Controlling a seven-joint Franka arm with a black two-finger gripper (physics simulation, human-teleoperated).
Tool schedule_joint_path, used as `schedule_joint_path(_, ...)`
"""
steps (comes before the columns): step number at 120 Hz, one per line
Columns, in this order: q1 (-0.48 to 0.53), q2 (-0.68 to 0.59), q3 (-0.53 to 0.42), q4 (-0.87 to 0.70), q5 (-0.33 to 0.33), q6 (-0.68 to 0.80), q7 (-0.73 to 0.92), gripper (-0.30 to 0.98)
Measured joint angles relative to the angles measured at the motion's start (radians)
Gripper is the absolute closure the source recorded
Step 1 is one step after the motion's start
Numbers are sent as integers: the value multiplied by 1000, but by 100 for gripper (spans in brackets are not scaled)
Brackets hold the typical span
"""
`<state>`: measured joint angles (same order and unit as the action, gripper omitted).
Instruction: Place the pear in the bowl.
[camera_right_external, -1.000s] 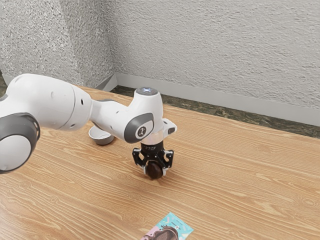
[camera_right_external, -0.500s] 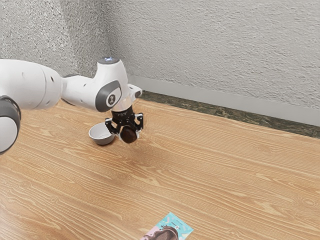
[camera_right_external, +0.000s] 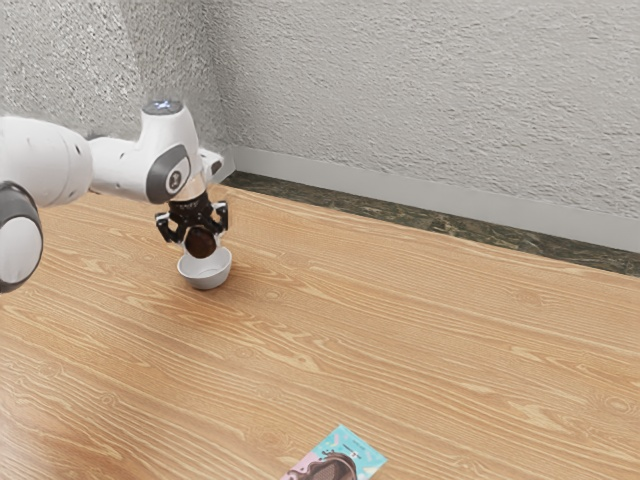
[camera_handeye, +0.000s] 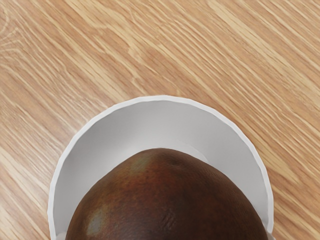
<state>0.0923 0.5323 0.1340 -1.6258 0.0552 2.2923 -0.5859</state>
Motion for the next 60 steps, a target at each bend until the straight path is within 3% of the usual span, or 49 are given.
schedule_joint_path(19,3,31,-3,4,-3,6,-1,31)
schedule_joint_path(45,3,38,-4,4,-11,24,6,14)
schedule_joint_path(60,-1,-63,-18,-19,-12,8,11,9)
